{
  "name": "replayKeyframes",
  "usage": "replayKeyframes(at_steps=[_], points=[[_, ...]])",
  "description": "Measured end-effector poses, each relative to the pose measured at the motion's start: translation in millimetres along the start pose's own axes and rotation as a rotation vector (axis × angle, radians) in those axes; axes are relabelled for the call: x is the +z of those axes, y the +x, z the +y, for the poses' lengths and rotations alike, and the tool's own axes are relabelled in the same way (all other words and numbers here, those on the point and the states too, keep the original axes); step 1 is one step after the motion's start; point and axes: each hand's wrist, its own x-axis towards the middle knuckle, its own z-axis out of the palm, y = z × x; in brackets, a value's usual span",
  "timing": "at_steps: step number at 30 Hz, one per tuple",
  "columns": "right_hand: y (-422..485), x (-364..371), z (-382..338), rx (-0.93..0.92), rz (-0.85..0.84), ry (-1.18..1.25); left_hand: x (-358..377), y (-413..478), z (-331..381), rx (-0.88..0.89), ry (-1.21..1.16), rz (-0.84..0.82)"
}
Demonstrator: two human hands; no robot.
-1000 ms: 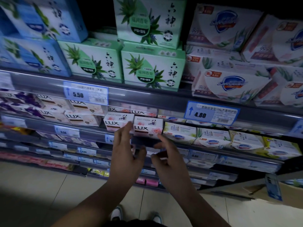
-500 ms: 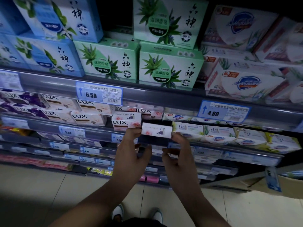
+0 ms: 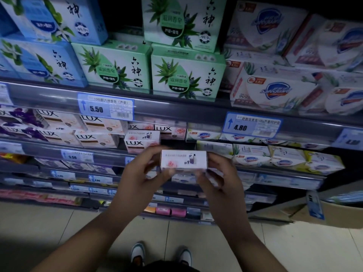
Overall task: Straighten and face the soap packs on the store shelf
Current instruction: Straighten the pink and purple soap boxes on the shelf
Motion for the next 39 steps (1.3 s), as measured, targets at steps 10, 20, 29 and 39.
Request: replayKeyframes(at_steps=[10, 20, 29, 39], points=[[2, -20, -8, 0.134, -0.012, 0.359, 25, -5, 22, -0.166, -0.366, -0.001], [-3, -30, -5, 0.355, -0.072, 0.466, 46, -13, 30, -0.097, -0.394, 0.079], [-2, -51, -17, 0.266, -0.157, 0.433, 43, -15, 28, -0.286, -0.509, 0.175], [-1, -62, -12, 0.133, -0.188, 0.198, 51, -13, 27, -0.452, -0.6, 0.157]])
